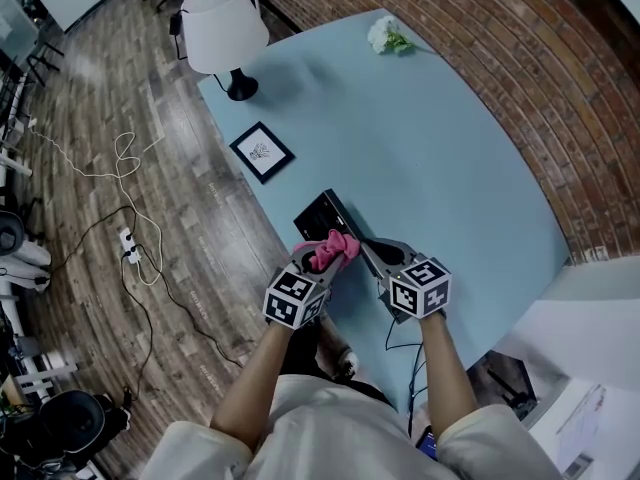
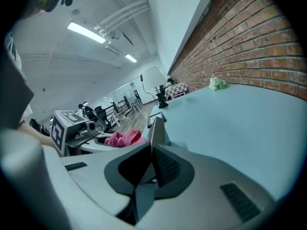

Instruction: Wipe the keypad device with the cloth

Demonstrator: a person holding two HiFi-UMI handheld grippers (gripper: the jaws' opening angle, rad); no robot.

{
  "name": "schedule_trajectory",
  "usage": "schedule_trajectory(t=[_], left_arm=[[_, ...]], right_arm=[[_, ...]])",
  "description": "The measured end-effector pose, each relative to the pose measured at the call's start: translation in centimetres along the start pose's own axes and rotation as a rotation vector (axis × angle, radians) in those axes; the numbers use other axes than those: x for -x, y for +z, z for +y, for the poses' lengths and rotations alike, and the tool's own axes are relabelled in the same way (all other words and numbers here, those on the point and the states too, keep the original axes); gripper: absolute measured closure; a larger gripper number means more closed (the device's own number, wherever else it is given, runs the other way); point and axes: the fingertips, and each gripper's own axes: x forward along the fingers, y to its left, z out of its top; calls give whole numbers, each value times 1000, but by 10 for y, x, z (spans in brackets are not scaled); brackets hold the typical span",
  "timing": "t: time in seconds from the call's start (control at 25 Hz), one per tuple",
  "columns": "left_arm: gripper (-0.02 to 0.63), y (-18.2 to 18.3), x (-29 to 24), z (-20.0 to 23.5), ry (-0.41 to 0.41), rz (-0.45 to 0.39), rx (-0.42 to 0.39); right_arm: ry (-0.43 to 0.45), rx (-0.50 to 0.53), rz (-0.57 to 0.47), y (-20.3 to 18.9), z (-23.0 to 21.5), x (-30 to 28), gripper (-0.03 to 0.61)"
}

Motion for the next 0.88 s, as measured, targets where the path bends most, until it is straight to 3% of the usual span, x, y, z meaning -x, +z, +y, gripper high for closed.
schedule_trajectory(t=[0.52,0.88], left_arm=[[517,43,-23,61,82,-65,-18],[511,40,-34,106,143,-79,62]], right_arm=[[81,16,46,-3,3,-3,538],[93,33,57,-1,4,-5,538]])
